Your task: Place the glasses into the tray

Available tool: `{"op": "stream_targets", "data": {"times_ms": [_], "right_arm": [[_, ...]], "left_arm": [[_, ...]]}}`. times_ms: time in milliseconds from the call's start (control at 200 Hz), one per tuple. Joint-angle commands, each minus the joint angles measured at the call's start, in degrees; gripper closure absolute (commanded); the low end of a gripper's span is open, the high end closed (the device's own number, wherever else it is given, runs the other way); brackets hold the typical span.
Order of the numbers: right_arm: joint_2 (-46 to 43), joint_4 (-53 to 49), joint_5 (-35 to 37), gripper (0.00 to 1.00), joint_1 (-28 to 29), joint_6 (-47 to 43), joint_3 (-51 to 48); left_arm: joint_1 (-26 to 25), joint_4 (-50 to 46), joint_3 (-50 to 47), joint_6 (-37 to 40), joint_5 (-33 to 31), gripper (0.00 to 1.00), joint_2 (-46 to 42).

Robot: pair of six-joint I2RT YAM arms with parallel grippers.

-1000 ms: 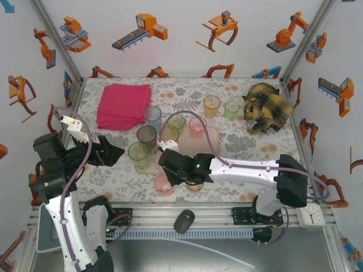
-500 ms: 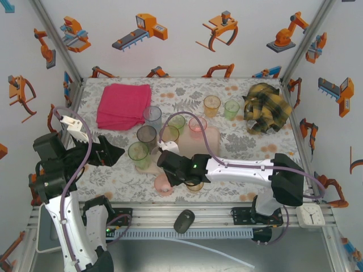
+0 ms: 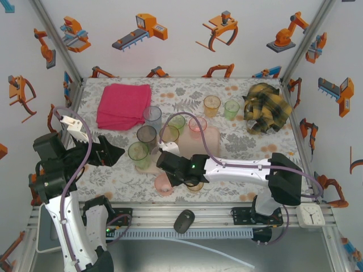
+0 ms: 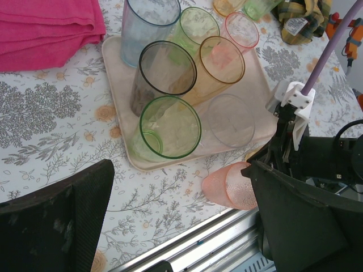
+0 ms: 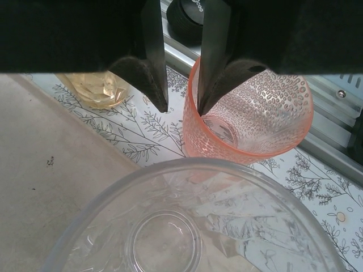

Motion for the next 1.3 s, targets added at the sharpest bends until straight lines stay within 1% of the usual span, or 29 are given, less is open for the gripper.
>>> {"op": "stream_targets", "data": {"times_ms": [0, 295, 486, 616, 756, 1167, 1297], "right_arm": [[0.8, -0.9, 0.9, 0.72, 0.0, 1.4, -0.3], [0.3, -0.7, 0.9, 0.82, 0.0, 1.2, -0.7], [-0.7, -0.3, 0.3, 0.94, 0.0, 0.9, -0.8], [-1.7, 0.0, -0.2, 0.97, 0.0, 0.6, -0.7], [-2.8, -1.1, -1.1, 0.98, -0.1, -0.1, 0.1], [-8.8, -10.0, -3.0, 0.98, -1.4, -2.0, 2.9], [-11.6, -11.5, -3.5, 0.98, -3.0, -2.6, 3.9]], "left_arm": [[0.3, 0.9, 0.8, -0.6, 1.7, 0.03, 0.0], [0.4, 0.9, 0.8, -0.6, 1.7, 0.03, -0.1], [0.3, 0.9, 1.1, -0.6, 1.7, 0.03, -0.1], [0.3, 0.9, 1.2, -0.7, 1.7, 0.03, 0.1], [0.3, 0.9, 1.3, -0.7, 1.7, 0.03, 0.1], [0.3, 0.7, 1.5, -0.7, 1.7, 0.03, 0.0], [0.3, 0.7, 1.5, -0.7, 1.7, 0.03, 0.0]]}}
